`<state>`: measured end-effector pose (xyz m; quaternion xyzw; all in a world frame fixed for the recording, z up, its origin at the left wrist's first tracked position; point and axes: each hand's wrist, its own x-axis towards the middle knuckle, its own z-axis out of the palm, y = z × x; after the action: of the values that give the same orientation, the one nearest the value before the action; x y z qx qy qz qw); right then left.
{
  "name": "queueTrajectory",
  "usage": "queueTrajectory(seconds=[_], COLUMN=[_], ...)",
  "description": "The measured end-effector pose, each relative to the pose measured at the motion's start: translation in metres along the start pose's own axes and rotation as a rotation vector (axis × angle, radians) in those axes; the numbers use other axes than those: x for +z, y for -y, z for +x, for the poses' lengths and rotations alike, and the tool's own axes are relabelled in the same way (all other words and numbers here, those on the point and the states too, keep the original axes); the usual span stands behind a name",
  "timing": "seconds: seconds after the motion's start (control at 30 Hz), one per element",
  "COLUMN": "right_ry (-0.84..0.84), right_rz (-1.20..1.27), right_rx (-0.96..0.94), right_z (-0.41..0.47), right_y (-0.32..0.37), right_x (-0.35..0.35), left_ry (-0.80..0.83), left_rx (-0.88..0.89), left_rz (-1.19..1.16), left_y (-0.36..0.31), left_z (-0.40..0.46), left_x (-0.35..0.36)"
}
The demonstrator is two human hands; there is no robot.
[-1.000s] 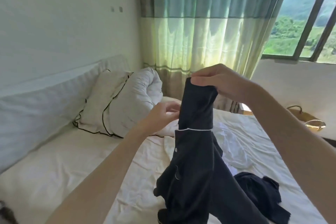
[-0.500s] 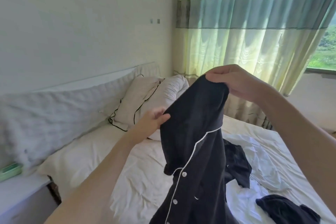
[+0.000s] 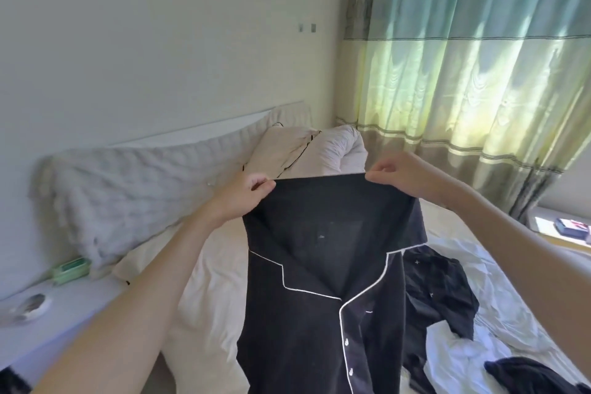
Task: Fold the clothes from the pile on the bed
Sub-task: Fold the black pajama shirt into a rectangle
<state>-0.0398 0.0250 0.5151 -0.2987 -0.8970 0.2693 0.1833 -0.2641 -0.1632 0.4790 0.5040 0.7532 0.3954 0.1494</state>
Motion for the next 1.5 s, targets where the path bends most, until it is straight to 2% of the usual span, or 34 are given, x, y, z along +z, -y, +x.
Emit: queueTrajectory(seconds=[0.1, 0.17, 0.23, 0.3, 0.33, 0.4, 0.47, 0.53, 0.6, 0.7, 0.77, 0.8, 0.9, 1.0, 1.07, 1.17, 1.23, 1.37, 1.5], right_ry=[0.135, 0.160, 0.166, 0.162, 0.165, 0.210, 0.237, 0.238, 0.281, 0.493, 0.603, 0.612, 0.540, 0.467, 0.433, 0.445, 0.489, 0.535, 0.501], right_rz=[0.061, 0.006, -0.141, -0.170, -0.072, 0.291, 0.699, 0.835, 0.830, 0.773, 0.639, 0.514, 0.029, -0.212, -0.069, 0.641, 0.971, 1.152, 1.111], right_rx=[0.115, 0.169, 0.188, 0.211, 0.283, 0.436, 0.653, 0.727, 0.687, 0.580, 0.470, 0.413, 0.308, 0.346, 0.455, 0.701, 0.728, 0.669, 0.716], right_z=[0.001, 0.002, 0.002, 0.002, 0.000, -0.005, -0.012, -0.014, -0.013, -0.013, -0.016, -0.017, -0.021, -0.028, -0.035, -0.043, -0.047, -0.048, -0.044], right_y=[-0.010, -0.022, -0.033, -0.046, -0.051, -0.060, -0.069, -0.080, -0.082, -0.082, -0.085, -0.087, -0.097, -0.108, -0.119, -0.134, -0.142, -0.153, -0.159], right_x=[0.016, 0.038, 0.068, 0.103, 0.118, 0.141, 0.156, 0.161, 0.156, 0.148, 0.146, 0.146, 0.152, 0.164, 0.174, 0.180, 0.180, 0.177, 0.169], left_ry=[-0.010, -0.002, 0.054, 0.136, 0.156, 0.156, 0.228, 0.354, 0.364, 0.223, 0.159, 0.149, 0.179, 0.178, 0.164, 0.128, 0.133, 0.169, 0.205], left_rx=[-0.082, -0.143, -0.214, -0.314, -0.377, -0.510, -0.578, -0.583, -0.577, -0.575, -0.569, -0.588, -0.717, -0.770, -0.782, -0.802, -0.816, -0.818, -0.869], left_rz=[0.036, 0.020, -0.136, -0.363, -0.492, -0.789, -0.949, -0.888, -0.581, -0.087, -0.042, -0.113, -0.522, -0.836, -0.947, -1.102, -1.196, -1.235, -1.143], left_y=[0.024, 0.041, 0.058, 0.075, 0.083, 0.101, 0.116, 0.128, 0.137, 0.152, 0.159, 0.162, 0.164, 0.169, 0.170, 0.173, 0.178, 0.183, 0.183], left_z=[-0.011, -0.018, -0.029, -0.040, -0.045, -0.054, -0.062, -0.071, -0.080, -0.086, -0.090, -0.090, -0.091, -0.089, -0.089, -0.092, -0.093, -0.094, -0.093], left_x=[0.007, 0.016, 0.029, 0.045, 0.053, 0.068, 0.077, 0.083, 0.088, 0.094, 0.096, 0.095, 0.090, 0.090, 0.093, 0.097, 0.098, 0.097, 0.094])
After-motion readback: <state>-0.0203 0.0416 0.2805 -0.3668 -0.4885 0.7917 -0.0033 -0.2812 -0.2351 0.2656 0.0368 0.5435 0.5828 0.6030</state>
